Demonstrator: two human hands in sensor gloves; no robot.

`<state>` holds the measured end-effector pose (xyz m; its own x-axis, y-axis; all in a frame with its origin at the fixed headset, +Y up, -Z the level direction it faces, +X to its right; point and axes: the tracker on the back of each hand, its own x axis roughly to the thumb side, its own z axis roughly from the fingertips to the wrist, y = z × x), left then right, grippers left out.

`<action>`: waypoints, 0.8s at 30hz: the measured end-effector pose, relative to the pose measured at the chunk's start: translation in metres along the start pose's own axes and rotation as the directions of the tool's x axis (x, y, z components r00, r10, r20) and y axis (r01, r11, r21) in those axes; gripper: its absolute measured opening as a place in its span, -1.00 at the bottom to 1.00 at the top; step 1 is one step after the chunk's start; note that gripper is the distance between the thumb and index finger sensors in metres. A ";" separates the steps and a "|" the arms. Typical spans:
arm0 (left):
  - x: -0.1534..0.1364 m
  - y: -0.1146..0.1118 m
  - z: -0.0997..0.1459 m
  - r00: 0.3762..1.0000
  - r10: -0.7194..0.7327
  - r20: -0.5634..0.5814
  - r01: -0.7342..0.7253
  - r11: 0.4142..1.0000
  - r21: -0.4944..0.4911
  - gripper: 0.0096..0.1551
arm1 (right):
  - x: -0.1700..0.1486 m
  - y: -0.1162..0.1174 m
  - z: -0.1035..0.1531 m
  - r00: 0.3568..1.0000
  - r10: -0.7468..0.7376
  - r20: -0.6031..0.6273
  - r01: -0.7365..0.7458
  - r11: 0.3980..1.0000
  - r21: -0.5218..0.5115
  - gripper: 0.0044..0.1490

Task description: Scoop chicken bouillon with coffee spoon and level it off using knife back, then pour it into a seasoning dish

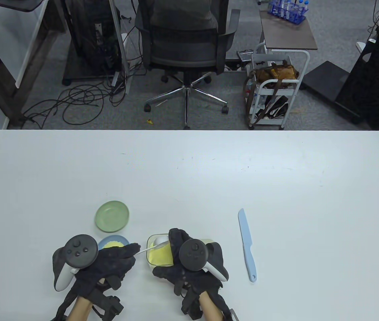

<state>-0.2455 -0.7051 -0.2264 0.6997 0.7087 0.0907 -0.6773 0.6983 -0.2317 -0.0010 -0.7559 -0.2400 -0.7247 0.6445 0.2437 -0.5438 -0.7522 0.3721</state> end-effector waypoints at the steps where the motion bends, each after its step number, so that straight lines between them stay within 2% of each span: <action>1: 0.007 -0.001 -0.001 0.999 -0.047 0.004 0.047 0.999 0.009 -0.55 | 0.000 0.000 0.000 1.000 -0.003 -0.001 0.003 1.000 0.000 0.38; 4: 0.021 -0.001 -0.001 0.987 -0.162 0.016 0.161 0.984 0.073 -0.56 | 0.000 0.000 0.000 1.000 -0.004 -0.002 0.004 1.000 -0.007 0.39; 7: 0.038 -0.003 -0.004 0.961 -0.274 0.027 0.273 0.962 0.024 -0.58 | 0.000 0.000 0.000 1.000 -0.002 -0.004 0.002 1.000 -0.003 0.39; 9: 0.047 -0.005 -0.007 0.932 -0.361 -0.003 0.361 0.932 -0.033 -0.57 | -0.001 0.000 0.000 1.000 0.000 -0.005 0.000 1.000 -0.003 0.39; 11: 0.055 -0.006 -0.010 0.920 -0.393 -0.001 0.392 0.919 -0.048 -0.57 | -0.001 0.000 0.000 1.000 0.002 -0.007 -0.002 1.000 -0.001 0.39; 13: 0.061 -0.007 -0.014 0.908 -0.419 -0.014 0.415 0.903 -0.109 -0.57 | -0.001 0.000 0.000 1.000 0.000 -0.006 0.000 1.000 -0.002 0.39; 16: 0.065 -0.007 -0.026 0.906 -0.420 -0.062 0.396 0.889 -0.232 -0.59 | -0.001 0.000 0.000 1.000 0.001 -0.007 -0.001 1.000 -0.001 0.39; 22: 0.048 0.002 -0.049 0.964 -0.235 -0.121 0.176 0.912 -0.371 -0.55 | -0.002 0.000 0.000 1.000 -0.003 -0.005 0.003 1.000 -0.001 0.40; 24: 0.039 0.004 -0.052 0.965 -0.216 -0.149 0.142 0.907 -0.396 -0.54 | -0.002 0.000 0.000 1.000 -0.002 -0.004 0.002 1.000 -0.003 0.39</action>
<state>-0.2093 -0.6800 -0.2737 0.8551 0.5183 -0.0068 -0.4253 0.6940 -0.5809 0.0004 -0.7570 -0.2401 -0.7253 0.6456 0.2393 -0.5465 -0.7512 0.3703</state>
